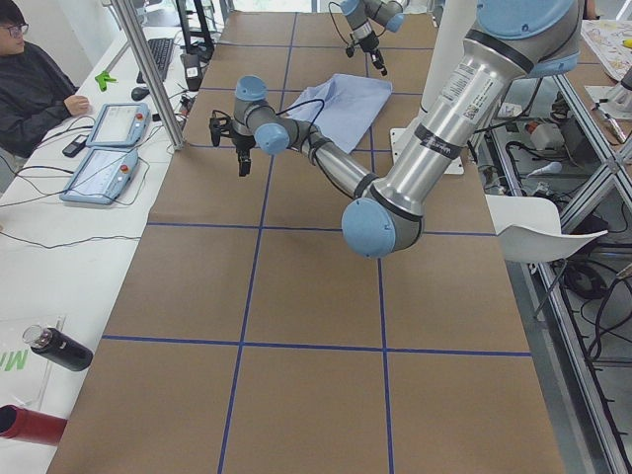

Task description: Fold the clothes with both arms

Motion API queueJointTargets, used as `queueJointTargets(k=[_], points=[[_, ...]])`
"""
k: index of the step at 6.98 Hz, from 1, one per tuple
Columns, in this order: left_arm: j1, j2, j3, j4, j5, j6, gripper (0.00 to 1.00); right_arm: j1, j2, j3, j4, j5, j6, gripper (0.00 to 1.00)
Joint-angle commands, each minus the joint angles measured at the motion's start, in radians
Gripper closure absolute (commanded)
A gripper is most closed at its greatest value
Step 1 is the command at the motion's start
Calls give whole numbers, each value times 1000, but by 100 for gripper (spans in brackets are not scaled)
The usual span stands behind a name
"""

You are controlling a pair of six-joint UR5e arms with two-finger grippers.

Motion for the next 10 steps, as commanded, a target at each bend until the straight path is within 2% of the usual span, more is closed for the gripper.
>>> queueJointTargets(k=[1,3,4,5,7,10], points=[[107,69,-118,-11,-2,-72,1,57,53,8,1,-8,20,0],[265,77,-180,-16,7,-253,1,195,133,-1,3,-21,20,0],[333,99,-215,-52,7,-339,1,223,185,-1,1,-81,20,0],[390,110,-222,-114,14,-432,1,243,204,-1,3,-116,20,0],[522,90,-187,-126,108,-513,1,260,221,0,3,-146,20,0],[522,67,-116,-125,132,-519,6,260,244,-7,3,-152,20,0]])
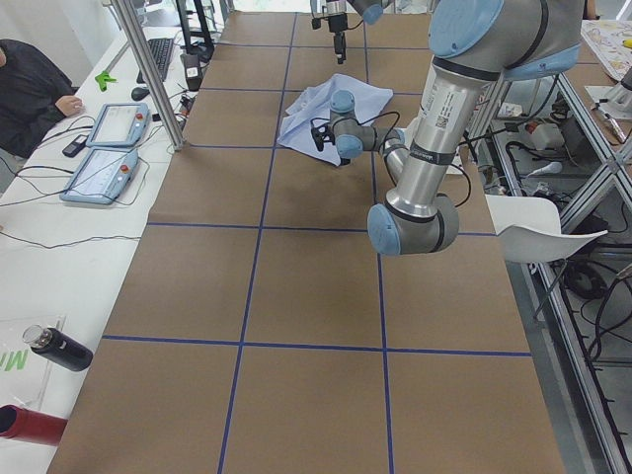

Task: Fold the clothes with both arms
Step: 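Drag the held corner away from the robot with the left gripper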

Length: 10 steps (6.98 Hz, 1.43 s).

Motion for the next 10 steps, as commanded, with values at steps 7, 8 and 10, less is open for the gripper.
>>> queueJointTargets(k=[7,8,10], points=[[4,-36,76,1,16,-30,25,7,4,-2,0,-3,0,0],[4,-37,76,1,16,-32,35,8,4,-3,0,-3,0,0],[4,-39,71,1,17,-30,72,11,4,-3,0,-3,0,0]])
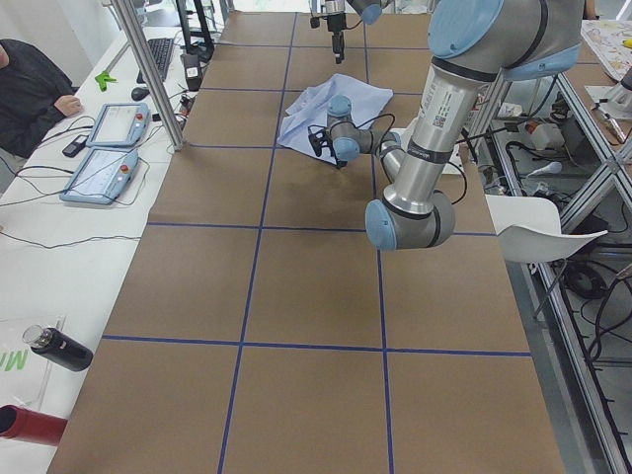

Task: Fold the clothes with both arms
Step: 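Drag the held corner away from the robot with the left gripper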

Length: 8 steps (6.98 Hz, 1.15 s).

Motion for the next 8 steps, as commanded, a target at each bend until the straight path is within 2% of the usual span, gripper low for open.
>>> queueJointTargets(k=[1,2,5,7,8], points=[[0,-1,-6,2,0,1,92,3,0,-2,0,0,0,0],[0,-1,-13,6,-2,1,100,6,-2,-2,0,0,0,0],[-15,0,-26,20,0,3,100,25,0,-3,0,-5,-3,0],[-124,-29,2,41,1,54,100,45,17,-3,2,-9,-6,0],[-182,-68,70,43,0,103,100,51,33,-5,2,-11,-6,0]])
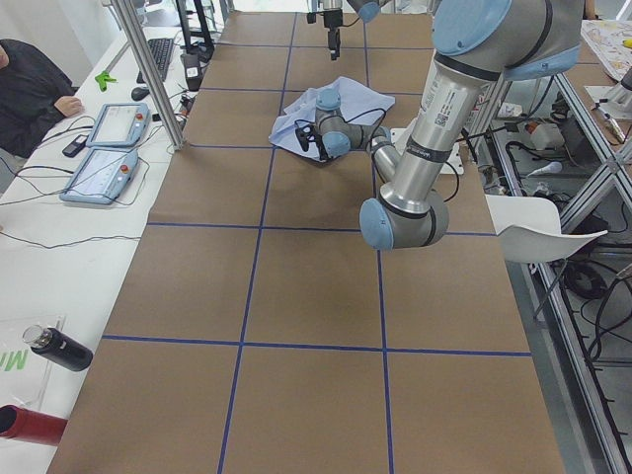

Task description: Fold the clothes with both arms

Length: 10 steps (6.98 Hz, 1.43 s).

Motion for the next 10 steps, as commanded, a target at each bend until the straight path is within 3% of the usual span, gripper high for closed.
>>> queueJointTargets(k=[1,4,5,6,10], points=[[-124,-76,125,4,2,118,100,12,24,-3,0,-2,0,0],[-186,-261,396,-67,142,208,100,11,38,-3,0,-39,4,0],[-186,-345,541,-218,250,204,100,11,38,-3,0,-47,4,0],[-186,-372,632,-341,268,204,100,11,39,0,2,-51,6,0],[-190,-403,716,-537,361,204,100,11,61,2,5,-85,3,0]])
